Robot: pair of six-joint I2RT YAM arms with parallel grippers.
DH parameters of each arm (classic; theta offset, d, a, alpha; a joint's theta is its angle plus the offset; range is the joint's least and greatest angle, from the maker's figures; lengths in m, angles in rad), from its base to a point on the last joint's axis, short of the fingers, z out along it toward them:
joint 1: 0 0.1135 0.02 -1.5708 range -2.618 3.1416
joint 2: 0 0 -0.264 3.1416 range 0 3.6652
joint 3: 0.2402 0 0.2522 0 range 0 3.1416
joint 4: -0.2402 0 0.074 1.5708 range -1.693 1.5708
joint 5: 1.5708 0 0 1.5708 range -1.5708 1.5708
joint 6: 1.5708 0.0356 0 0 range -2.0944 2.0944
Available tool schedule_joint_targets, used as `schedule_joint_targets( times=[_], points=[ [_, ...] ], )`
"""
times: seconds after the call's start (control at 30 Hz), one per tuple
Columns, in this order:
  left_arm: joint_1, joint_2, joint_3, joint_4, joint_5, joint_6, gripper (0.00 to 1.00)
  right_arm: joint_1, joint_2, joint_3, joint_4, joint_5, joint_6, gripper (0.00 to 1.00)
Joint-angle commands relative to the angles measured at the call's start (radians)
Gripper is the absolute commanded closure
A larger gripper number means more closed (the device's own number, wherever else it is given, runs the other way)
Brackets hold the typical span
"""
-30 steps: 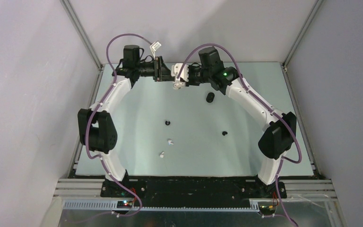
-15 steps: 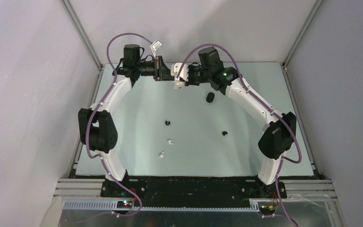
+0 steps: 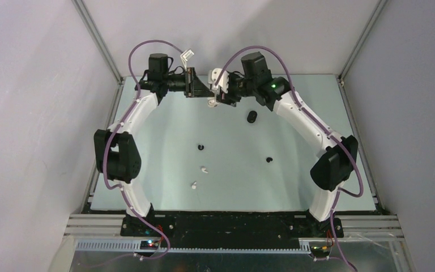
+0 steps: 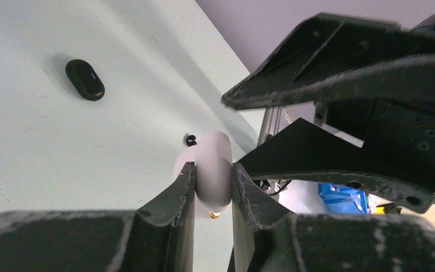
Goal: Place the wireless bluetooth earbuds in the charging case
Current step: Adjust the charging case, then pick up the earbud from the center of the board.
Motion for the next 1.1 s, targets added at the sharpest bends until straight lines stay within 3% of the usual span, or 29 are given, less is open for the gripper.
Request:
schedule_joint_targets(
  times=[0.0,0.23,0.33,0.6,0.73,0.77,0.87,0.97,1.07],
  points=[
    [0.008,0.006,0.023,0.017,0.007,0.029,1.00,-0.041,-0.100,0.065,-0.045,-0.096,0.112,0.36],
    [0.014,0.013,0.018,0.015,0.010,0.048,1.00,-0.119,-0.132,0.035,-0.044,-0.234,0.393,0.35],
    [0.025,0.008,0.011,0.016,0.029,0.049,1.00,-0.169,-0.171,-0.077,-0.042,-0.288,0.465,0.39],
    [0.048,-0.085,-0.123,0.015,0.063,0.101,1.00,-0.193,-0.308,-0.413,-0.085,-0.354,0.289,0.40],
    [0.074,-0.185,-0.259,0.007,0.054,0.100,1.00,-0.191,-0.315,-0.479,-0.116,-0.406,0.206,0.49],
    [0.085,-0.198,-0.268,-0.026,0.048,0.148,1.00,-0.189,-0.316,-0.486,-0.103,-0.415,0.216,0.52],
    [0.117,-0.224,-0.229,-0.401,-0.021,0.415,1.00,-0.181,-0.326,-0.548,-0.035,-0.457,0.283,0.56],
    [0.135,-0.290,-0.277,-0.450,-0.023,0.476,1.00,-0.120,-0.355,-0.581,-0.017,-0.434,0.252,0.59],
    [0.145,-0.335,-0.322,-0.452,-0.036,0.479,1.00,-0.037,-0.361,-0.591,-0.044,-0.365,0.123,0.62]
  ],
)
